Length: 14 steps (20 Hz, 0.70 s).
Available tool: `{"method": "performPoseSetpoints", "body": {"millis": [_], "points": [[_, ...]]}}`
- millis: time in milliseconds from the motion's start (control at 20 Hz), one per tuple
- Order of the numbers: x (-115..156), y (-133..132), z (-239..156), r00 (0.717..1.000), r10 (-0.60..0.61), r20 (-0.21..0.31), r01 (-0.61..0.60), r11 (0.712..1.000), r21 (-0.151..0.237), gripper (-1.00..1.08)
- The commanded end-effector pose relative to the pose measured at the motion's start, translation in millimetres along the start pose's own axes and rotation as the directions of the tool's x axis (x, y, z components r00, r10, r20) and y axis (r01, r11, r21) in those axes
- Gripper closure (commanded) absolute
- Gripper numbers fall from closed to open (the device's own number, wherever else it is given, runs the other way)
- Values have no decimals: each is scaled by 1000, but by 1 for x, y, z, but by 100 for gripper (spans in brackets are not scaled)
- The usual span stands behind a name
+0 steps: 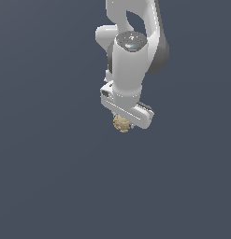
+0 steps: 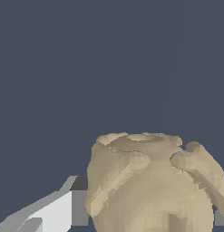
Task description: Pick up the object and move it to a goal position.
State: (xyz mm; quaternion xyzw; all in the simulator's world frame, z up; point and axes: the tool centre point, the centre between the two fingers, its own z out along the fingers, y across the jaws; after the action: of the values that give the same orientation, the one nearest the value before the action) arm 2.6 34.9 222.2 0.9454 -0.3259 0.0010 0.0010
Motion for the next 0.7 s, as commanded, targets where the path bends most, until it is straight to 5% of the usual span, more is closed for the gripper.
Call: {"method": "performPoseSetpoints", "body": {"millis": [0,650], "points": [[-5,-18,-24,1000,1,0,-1,1000,-1,108],[-21,-93,-118,1000,1,1,-1,1000,0,108]]}}
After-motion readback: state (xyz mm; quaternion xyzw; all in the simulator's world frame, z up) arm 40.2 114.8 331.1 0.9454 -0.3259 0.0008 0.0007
